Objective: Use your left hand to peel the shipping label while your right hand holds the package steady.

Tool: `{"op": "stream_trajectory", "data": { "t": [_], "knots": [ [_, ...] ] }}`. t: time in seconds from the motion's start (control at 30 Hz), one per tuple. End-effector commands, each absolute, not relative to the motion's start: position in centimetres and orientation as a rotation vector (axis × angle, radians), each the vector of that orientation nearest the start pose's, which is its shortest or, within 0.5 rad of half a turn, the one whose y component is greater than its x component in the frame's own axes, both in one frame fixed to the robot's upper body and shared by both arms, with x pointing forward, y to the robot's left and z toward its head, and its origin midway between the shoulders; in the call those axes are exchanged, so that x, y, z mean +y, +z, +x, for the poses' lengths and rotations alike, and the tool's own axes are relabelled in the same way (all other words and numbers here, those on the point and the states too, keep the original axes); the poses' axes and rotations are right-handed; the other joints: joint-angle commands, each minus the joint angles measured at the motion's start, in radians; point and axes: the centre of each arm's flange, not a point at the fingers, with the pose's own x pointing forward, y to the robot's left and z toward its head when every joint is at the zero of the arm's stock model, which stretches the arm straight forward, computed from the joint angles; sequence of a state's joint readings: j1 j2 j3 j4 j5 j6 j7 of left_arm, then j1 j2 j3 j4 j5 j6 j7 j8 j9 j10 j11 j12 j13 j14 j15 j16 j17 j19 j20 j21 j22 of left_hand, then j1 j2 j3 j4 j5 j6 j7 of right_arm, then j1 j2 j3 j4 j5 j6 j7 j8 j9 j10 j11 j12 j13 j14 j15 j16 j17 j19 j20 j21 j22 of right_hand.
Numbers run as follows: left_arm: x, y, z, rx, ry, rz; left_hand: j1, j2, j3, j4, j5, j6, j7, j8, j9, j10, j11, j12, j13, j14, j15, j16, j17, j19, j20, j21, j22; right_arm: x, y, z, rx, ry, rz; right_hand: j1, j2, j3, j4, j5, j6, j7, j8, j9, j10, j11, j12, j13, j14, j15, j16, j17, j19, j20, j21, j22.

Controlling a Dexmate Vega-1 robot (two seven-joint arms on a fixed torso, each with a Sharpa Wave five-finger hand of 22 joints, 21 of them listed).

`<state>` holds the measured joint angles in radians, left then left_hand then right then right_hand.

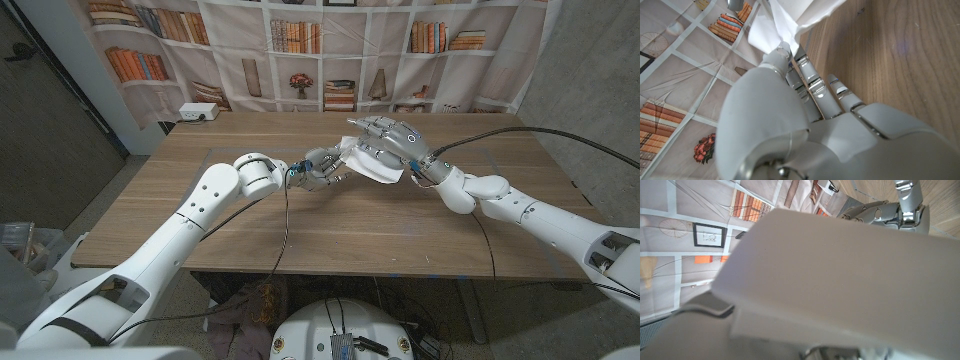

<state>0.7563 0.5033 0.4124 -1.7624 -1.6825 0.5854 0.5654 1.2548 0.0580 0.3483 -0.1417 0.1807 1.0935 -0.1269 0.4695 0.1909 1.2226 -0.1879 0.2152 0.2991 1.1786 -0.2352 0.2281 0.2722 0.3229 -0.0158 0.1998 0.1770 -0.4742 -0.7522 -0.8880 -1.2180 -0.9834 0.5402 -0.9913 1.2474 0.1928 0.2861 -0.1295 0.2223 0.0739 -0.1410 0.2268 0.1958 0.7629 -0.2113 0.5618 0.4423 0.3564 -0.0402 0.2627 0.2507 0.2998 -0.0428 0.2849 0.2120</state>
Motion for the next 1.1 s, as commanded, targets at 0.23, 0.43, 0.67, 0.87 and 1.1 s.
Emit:
{"op": "stream_trajectory", "data": {
  "t": [0.23,0.43,0.67,0.87,1.1],
  "knots": [
    [12.5,-0.4,58.8,0.254,-0.506,-0.622,0.003,0.000,0.008,-0.003,-0.007,0.009,-0.001,-0.003,0.000,0.007,-0.002,0.003,0.005,0.010,-0.004,0.003,0.006,-0.006,-0.001,0.000,0.003,-21.1,1.4,59.0,-1.599,-0.021,-1.335,-0.003,-0.017,-0.009,0.013,-0.002,0.062,0.018,0.011,0.001,0.056,0.002,0.049,0.021,0.047,-0.189,0.020,0.017,0.013,-0.106,0.015,0.006],
    [12.5,-0.6,58.6,0.268,-0.504,-0.612,0.003,0.000,0.009,-0.003,-0.007,0.008,-0.001,-0.004,0.000,0.006,-0.002,0.001,0.004,0.009,-0.004,0.003,0.006,-0.008,-0.001,0.000,0.003,-21.3,1.2,58.8,-1.587,-0.021,-1.320,0.000,-0.032,-0.021,0.004,-0.010,0.104,0.028,0.018,0.001,0.100,0.003,0.063,0.005,0.063,-0.190,0.023,0.018,0.009,-0.096,0.019,0.008],
    [12.0,-0.3,58.6,0.260,-0.508,-0.606,0.003,-0.001,0.010,-0.004,-0.007,0.009,0.000,-0.005,0.000,0.007,-0.002,0.002,0.005,0.009,-0.004,0.003,0.007,-0.009,-0.002,0.000,0.003,-21.5,0.9,58.5,-1.576,-0.030,-1.306,0.005,-0.034,-0.025,-0.002,-0.013,0.124,0.031,0.022,0.001,0.117,0.002,0.067,-0.006,0.073,-0.192,0.025,0.019,0.005,-0.092,0.020,0.008],
    [12.3,-0.3,58.8,0.256,-0.493,-0.614,0.004,-0.002,0.010,-0.004,-0.006,0.010,-0.003,-0.006,0.000,0.008,-0.002,0.003,0.006,0.009,-0.004,0.003,0.008,-0.009,-0.004,0.000,0.003,-22.0,0.7,58.2,-1.556,-0.049,-1.288,0.007,-0.033,-0.027,-0.003,-0.016,0.139,0.037,0.024,0.002,0.124,0.002,0.068,-0.014,0.084,-0.192,0.030,0.023,-0.004,-0.091,0.018,0.008],
    [12.2,-0.4,58.8,0.252,-0.493,-0.613,0.003,-0.001,0.011,-0.003,-0.006,0.011,-0.004,-0.007,0.000,0.008,-0.002,0.003,0.005,0.008,-0.004,0.003,0.009,-0.010,-0.004,0.000,0.003,-22.4,0.5,57.9,-1.547,-0.057,-1.288,0.006,-0.030,-0.029,-0.002,-0.018,0.135,0.038,0.020,0.003,0.127,0.002,0.067,-0.020,0.089,-0.192,0.033,0.026,-0.009,-0.089,0.017,0.007]
  ]
}}
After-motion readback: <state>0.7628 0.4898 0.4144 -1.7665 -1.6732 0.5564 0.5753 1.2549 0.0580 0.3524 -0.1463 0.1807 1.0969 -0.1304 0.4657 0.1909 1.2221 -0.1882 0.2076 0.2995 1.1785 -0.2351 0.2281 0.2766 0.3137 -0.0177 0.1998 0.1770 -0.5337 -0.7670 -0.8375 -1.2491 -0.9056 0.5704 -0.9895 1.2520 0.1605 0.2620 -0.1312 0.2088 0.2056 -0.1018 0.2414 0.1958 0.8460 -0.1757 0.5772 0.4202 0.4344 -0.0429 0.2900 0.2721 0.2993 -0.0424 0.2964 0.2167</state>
